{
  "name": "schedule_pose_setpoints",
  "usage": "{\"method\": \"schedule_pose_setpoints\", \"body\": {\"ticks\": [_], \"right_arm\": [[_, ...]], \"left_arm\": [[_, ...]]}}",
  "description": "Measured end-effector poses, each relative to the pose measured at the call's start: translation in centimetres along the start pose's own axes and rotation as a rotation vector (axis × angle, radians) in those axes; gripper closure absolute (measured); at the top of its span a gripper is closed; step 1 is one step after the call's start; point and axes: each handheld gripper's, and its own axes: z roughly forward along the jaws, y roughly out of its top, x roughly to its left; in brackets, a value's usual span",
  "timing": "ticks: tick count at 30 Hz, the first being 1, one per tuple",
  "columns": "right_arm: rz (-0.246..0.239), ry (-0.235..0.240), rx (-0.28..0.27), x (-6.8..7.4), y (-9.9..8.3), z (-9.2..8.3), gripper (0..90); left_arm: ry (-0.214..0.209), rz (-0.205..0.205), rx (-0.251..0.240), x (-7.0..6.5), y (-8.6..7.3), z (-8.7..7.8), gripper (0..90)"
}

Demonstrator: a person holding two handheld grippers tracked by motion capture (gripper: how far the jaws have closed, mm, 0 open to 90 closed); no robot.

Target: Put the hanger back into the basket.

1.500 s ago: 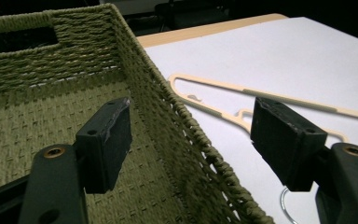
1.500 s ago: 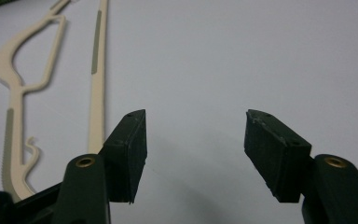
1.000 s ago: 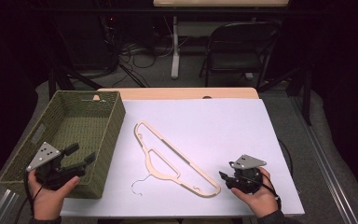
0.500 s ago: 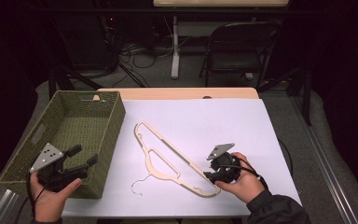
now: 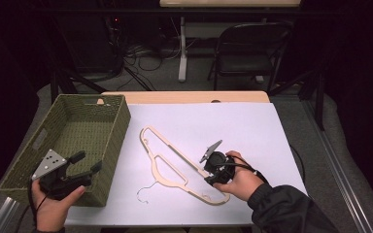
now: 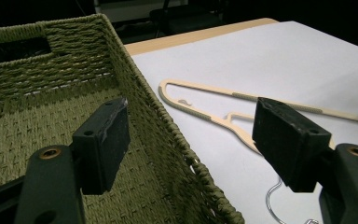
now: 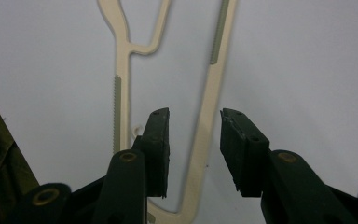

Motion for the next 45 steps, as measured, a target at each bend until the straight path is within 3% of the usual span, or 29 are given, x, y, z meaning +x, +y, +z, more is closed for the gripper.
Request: {"method": "schedule_pose_setpoints", "body": {"ticks": [11, 25, 45], "right_arm": [[-0.036, 0.059, 0.089, 1.1, 1.8, 2.4, 69.9], [-0.089, 0.110, 0.157, 3.2, 2.8, 5.4, 72.6], [-0.075, 0.120, 0.174, 4.0, 3.0, 6.9, 74.6]], "left_arm": [[-0.004, 0.001, 0.001, 0.0, 0.0, 0.0, 27.7], [-0.004, -0.004, 0.005, 0.0, -0.1, 0.2, 27.8], [-0.005, -0.005, 0.008, 0.0, -0.1, 0.3, 27.8]]}}
